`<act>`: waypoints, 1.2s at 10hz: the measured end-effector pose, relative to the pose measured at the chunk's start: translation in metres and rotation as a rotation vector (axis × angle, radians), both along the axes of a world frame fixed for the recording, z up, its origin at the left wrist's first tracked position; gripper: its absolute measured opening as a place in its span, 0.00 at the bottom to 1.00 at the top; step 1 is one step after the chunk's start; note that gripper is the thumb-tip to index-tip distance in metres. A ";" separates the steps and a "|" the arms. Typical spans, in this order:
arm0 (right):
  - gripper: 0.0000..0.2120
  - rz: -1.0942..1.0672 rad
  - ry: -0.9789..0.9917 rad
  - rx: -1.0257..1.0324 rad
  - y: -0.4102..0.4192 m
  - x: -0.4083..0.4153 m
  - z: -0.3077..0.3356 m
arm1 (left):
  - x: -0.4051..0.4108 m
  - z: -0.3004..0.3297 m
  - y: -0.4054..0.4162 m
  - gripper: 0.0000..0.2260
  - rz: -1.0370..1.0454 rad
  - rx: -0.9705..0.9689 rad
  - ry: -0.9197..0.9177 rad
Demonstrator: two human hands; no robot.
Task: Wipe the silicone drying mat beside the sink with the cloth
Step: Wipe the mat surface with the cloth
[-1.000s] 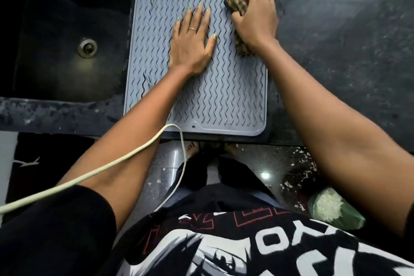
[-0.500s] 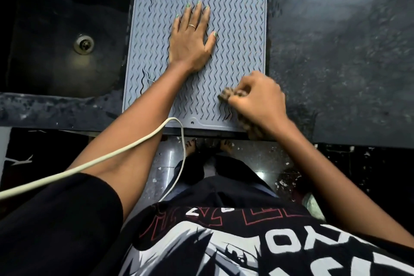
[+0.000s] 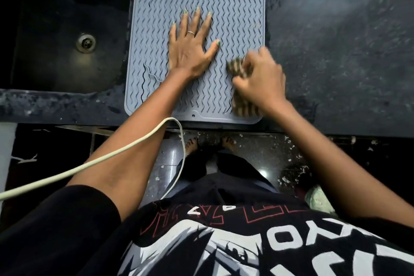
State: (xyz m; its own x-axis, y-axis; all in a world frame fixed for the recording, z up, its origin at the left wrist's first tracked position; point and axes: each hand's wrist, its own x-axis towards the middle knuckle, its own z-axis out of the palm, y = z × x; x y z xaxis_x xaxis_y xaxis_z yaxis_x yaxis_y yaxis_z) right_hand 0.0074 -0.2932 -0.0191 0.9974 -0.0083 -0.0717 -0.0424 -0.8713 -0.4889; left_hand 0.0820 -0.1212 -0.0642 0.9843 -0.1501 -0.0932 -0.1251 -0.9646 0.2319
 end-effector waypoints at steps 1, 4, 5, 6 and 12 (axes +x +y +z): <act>0.11 0.088 0.099 -0.053 -0.004 -0.065 0.007 | 0.000 -0.001 0.001 0.29 -0.003 -0.006 -0.002; 0.06 0.001 0.335 0.310 -0.021 -0.014 0.052 | 0.000 -0.003 0.002 0.28 0.010 -0.012 -0.021; 0.06 -0.079 0.144 0.448 -0.010 0.032 0.076 | 0.005 0.001 0.003 0.24 0.063 -0.083 -0.073; 0.09 -0.059 -0.013 0.415 0.009 0.081 0.090 | 0.021 0.007 0.012 0.21 0.110 -0.150 -0.114; 0.20 -0.043 -0.223 0.128 0.059 0.177 -0.021 | 0.141 -0.005 0.026 0.23 -0.027 -0.087 -0.081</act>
State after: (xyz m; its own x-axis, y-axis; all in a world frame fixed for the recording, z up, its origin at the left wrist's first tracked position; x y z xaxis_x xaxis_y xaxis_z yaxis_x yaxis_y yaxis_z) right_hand 0.1847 -0.2341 -0.0402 0.9875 -0.0565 0.1472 0.0430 -0.8017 -0.5961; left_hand 0.2234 -0.0951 -0.0695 0.9835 -0.1807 0.0010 -0.1725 -0.9374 0.3026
